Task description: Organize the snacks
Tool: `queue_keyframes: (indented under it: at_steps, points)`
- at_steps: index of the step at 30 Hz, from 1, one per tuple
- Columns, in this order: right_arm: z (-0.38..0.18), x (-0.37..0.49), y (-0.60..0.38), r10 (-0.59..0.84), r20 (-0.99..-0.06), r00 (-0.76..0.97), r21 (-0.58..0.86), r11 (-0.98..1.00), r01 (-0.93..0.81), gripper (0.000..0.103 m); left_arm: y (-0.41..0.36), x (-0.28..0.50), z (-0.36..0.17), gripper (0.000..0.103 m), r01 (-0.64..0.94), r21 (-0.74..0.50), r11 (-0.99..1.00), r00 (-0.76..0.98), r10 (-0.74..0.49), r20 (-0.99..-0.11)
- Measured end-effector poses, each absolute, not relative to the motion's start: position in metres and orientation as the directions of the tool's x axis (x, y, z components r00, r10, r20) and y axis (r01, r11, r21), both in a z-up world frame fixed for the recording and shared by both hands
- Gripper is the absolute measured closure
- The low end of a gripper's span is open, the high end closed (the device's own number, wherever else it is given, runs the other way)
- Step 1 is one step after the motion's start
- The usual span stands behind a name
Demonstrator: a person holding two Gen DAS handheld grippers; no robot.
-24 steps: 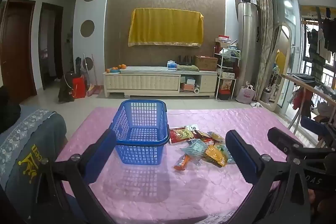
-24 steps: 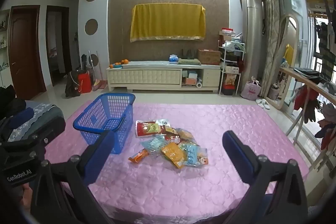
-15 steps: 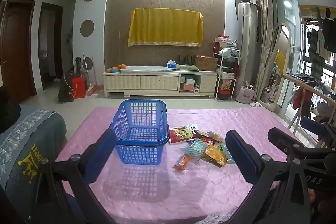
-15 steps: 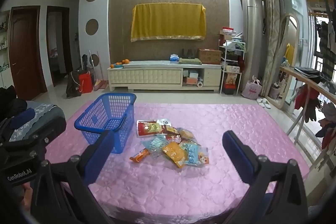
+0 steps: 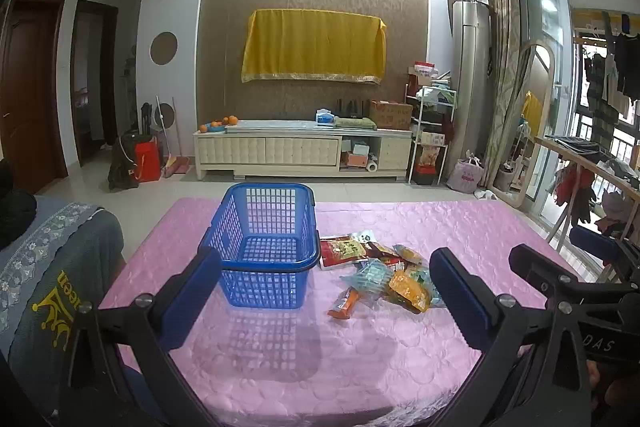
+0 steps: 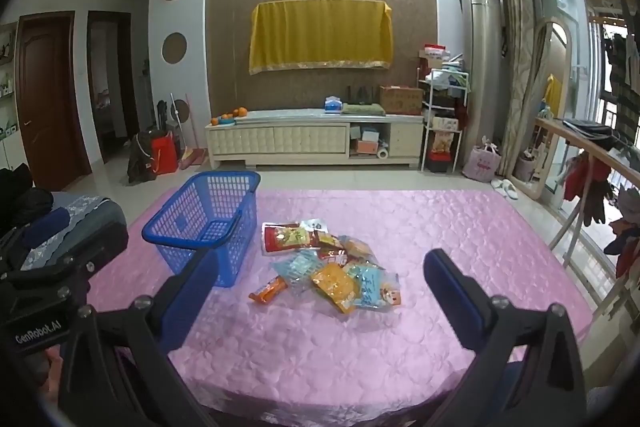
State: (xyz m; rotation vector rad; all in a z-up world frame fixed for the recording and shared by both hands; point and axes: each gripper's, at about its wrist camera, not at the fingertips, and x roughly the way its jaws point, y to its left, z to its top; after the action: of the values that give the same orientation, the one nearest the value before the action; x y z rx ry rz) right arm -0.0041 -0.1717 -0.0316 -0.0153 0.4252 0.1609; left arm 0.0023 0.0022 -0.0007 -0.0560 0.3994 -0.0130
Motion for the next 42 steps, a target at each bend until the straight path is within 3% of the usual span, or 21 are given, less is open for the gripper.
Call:
queue_keyframes:
  at_steps: [42]
  points:
    - [-0.0372, -0.0019, -0.168, 0.149, -0.426, 0.892, 0.017, 0.987, -0.157, 0.0, 0.0026, 0.0065, -0.0061, 0.0, 0.017, -0.075, 0.997, 0.905, -0.047, -0.422]
